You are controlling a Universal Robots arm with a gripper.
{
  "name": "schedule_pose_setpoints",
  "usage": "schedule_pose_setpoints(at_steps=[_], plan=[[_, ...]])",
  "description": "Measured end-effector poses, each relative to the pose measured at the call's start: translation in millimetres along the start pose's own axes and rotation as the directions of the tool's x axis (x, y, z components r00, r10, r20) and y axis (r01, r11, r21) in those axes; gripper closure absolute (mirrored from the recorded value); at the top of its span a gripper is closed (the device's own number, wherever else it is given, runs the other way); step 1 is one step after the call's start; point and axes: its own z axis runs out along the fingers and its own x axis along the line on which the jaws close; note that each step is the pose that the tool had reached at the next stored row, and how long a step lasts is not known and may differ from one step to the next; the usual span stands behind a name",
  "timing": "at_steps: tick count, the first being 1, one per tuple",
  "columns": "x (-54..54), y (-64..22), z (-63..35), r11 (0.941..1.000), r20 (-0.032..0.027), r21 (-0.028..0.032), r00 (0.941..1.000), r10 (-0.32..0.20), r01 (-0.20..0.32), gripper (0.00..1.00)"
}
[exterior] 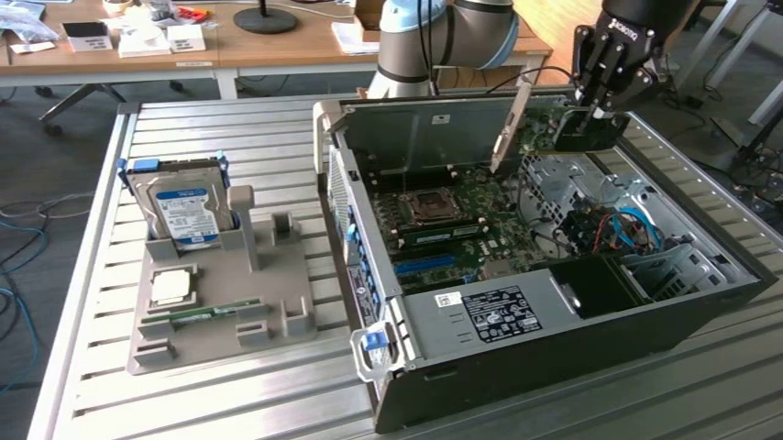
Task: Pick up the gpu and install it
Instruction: 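Insert the gpu into the slot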
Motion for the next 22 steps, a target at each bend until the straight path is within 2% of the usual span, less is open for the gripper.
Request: schedule_pose_setpoints(at_steps=[13,19,22], plan=[[0.0,0.2,0.0,1.0000,0.0000,0.0000,1.0000,0.000,0.000,0.73],[0.7,11.6,0.5,1.0000,0.0000,0.0007,1.0000,0.000,0.000,0.73],[1.3,18.8,2.0,1.0000,0.0005,0.0047,1.0000,0.000,0.000,0.73]])
